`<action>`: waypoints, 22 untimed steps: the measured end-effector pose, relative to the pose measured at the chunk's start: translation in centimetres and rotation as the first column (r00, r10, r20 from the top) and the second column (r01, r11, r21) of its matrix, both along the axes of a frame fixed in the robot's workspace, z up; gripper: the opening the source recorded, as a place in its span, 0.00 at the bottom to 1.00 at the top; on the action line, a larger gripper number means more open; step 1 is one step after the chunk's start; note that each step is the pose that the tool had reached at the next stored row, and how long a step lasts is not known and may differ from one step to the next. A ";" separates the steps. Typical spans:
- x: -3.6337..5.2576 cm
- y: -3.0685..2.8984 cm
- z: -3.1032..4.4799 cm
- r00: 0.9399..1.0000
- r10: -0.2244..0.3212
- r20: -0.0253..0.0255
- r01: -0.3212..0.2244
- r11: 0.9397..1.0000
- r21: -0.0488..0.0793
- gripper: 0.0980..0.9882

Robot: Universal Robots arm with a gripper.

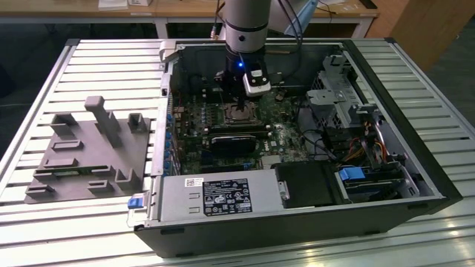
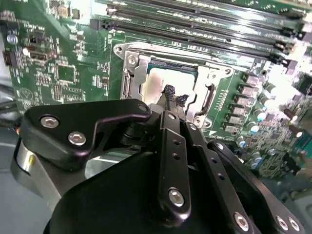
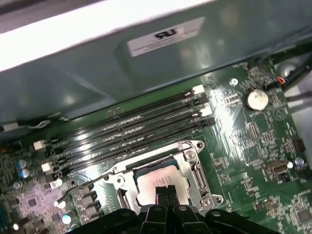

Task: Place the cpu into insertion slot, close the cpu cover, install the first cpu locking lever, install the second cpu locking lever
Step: 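Close the cpu cover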

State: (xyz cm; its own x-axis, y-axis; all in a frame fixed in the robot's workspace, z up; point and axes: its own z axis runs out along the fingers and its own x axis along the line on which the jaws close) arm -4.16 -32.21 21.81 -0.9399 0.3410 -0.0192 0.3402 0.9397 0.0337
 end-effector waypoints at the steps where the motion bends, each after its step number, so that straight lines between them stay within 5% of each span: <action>1: 0.00 0.00 -0.01 1.000 0.016 0.001 -0.016 1.000 0.000 0.00; 6: 0.00 0.00 -0.04 0.995 0.097 0.002 -0.097 0.995 0.000 0.00; 10: 0.00 0.00 -0.05 0.986 0.169 0.002 -0.169 0.986 0.000 0.00; 15: 0.00 0.00 -0.07 0.966 0.259 0.002 -0.259 0.966 0.001 0.00; 20: 0.00 0.00 -0.08 0.939 0.343 0.002 -0.343 0.939 0.001 0.00; 22: 0.00 0.00 -0.07 0.937 0.349 0.002 -0.349 0.937 0.001 0.00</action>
